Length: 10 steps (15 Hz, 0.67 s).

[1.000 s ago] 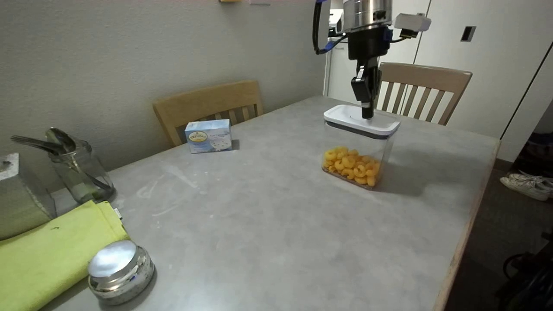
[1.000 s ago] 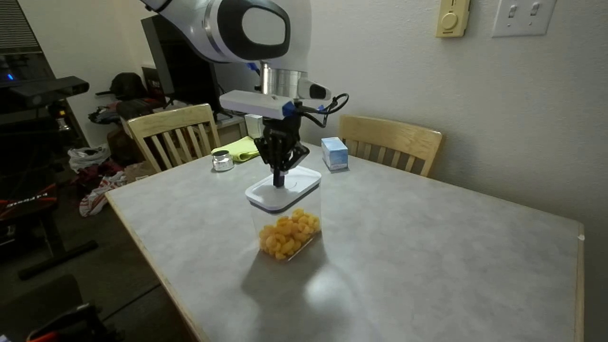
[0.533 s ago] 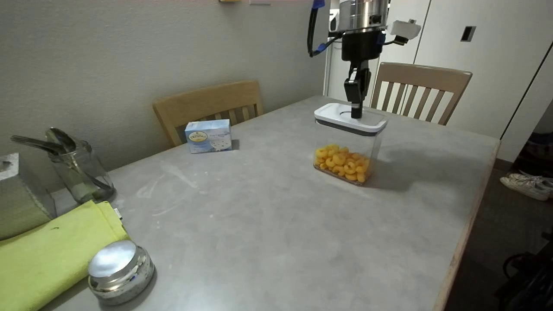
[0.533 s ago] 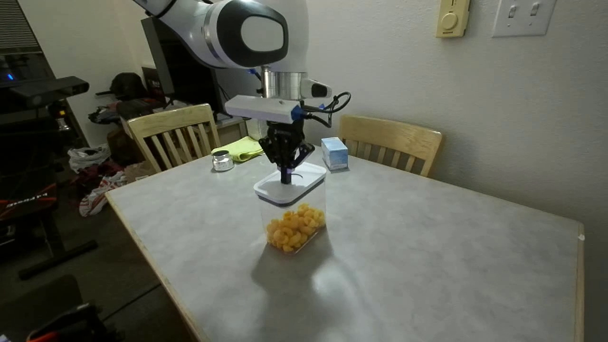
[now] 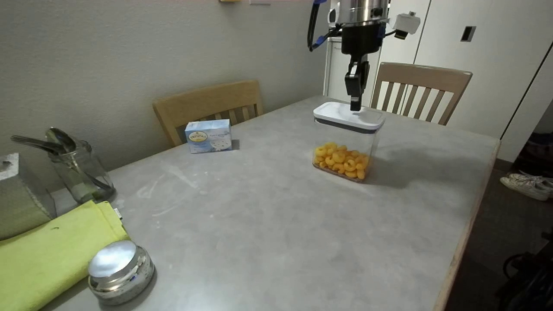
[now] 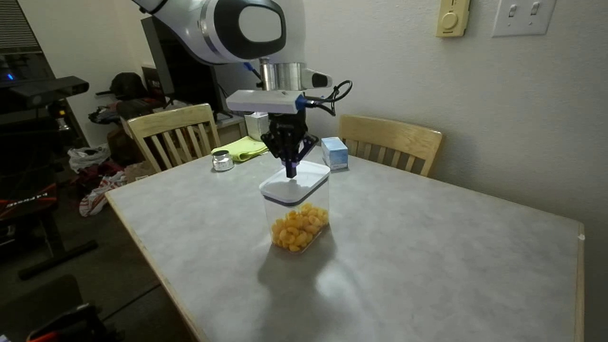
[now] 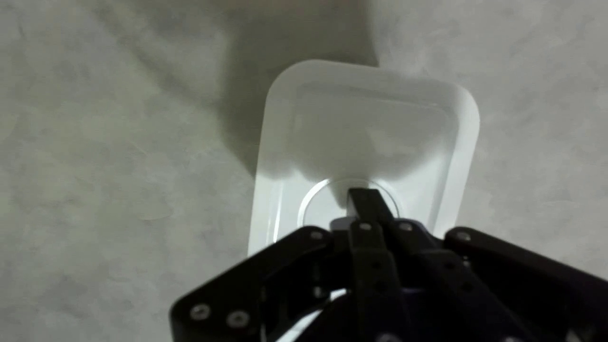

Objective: Place the white lid on top of the food container

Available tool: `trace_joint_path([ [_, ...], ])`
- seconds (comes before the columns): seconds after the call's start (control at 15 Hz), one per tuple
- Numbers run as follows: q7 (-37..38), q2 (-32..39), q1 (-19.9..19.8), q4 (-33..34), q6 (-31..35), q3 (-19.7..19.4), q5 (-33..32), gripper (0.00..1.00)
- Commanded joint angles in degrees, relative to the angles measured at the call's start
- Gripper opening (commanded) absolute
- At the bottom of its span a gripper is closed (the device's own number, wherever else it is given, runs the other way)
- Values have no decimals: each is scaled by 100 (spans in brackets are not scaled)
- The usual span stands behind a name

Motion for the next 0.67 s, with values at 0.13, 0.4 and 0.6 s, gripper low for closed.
trace_joint_path([
  [0.13, -279, -457, -120, -181, -26, 70, 74, 0],
  [0.4, -315, -559, -130, -144, -47, 58, 153, 0],
  [0.6, -306, -566, -128, -127, -78, 52, 188, 27],
])
